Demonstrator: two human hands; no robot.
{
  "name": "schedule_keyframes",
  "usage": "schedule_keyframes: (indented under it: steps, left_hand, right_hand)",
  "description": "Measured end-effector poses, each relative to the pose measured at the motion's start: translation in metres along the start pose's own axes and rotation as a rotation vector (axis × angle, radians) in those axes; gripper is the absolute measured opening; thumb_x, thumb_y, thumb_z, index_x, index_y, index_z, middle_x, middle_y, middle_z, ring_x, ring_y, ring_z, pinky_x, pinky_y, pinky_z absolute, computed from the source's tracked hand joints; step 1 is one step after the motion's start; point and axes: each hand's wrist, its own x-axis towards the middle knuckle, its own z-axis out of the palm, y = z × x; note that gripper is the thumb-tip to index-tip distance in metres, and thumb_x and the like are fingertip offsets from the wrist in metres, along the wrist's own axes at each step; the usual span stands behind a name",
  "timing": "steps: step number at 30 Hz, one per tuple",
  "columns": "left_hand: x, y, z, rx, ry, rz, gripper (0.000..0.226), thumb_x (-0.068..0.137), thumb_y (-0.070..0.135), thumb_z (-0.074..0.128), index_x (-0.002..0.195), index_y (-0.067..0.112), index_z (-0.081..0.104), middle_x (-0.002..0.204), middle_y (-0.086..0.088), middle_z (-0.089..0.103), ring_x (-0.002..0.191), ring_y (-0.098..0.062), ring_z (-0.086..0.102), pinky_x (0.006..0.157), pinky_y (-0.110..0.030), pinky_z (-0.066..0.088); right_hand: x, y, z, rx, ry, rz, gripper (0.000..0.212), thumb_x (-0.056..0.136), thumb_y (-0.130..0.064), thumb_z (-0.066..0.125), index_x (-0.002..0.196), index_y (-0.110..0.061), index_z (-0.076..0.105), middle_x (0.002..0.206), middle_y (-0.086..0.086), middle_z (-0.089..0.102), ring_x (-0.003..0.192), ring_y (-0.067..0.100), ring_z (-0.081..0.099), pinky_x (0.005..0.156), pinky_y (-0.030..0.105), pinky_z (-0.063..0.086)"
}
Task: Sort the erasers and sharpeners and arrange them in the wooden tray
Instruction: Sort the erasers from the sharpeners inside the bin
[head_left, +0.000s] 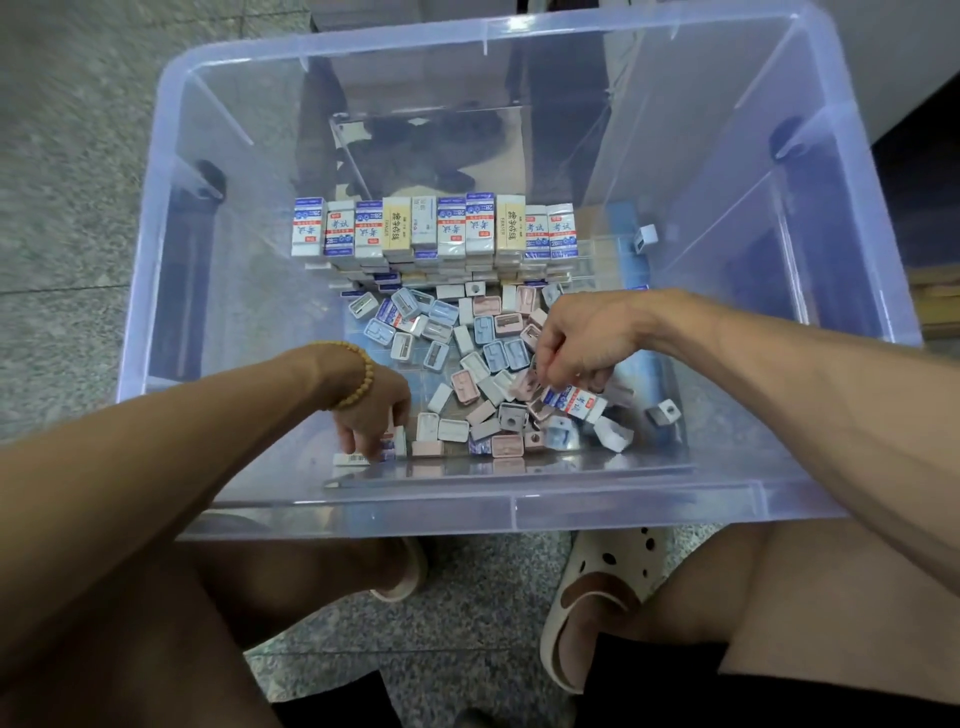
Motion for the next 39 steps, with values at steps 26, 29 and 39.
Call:
schedule_keyframes:
  steps: [26,29,39]
  left_hand:
    - [-0.001,0.052,0.004,-0.089,0.316,0.427,0.033,0.077,0.011,0.076,0.096,0.031,0.059,0.109,0.003,0.058,0.088,-0.012,0.058,0.073,-0.023,0.047]
    - [-0.001,0.055,0.004,-0.086,0.299,0.449,0.033,0.078,0.012,0.075,0.1,0.031,0.06,0.114,0.002,0.06,0.093,-0.015,0.062,0.073,-0.024,0.051]
    - [0.002,0.066,0.004,-0.033,0.258,0.418,0.034,0.08,0.015,0.073,0.109,0.026,0.061,0.118,0.001,0.056,0.093,-0.016,0.056,0.086,-0.027,0.049]
  right_hand:
    - [-0.002,-0.003,-0.001,0.084,0.152,-0.04,0.007,0.087,-0.005,0.068,0.088,-0.009,0.074,0.068,0.002,0.068,0.054,0.011,0.064,0.055,0.027,0.059]
    - [-0.004,-0.003,-0.002,0.087,0.167,-0.036,0.008,0.086,-0.003,0.067,0.085,-0.008,0.074,0.066,0.002,0.067,0.05,0.01,0.062,0.056,0.028,0.059]
    - [-0.007,-0.003,-0.014,0.179,0.23,-0.057,0.007,0.09,-0.005,0.069,0.092,-0.01,0.074,0.076,0.005,0.071,0.059,0.012,0.067,0.051,0.021,0.053]
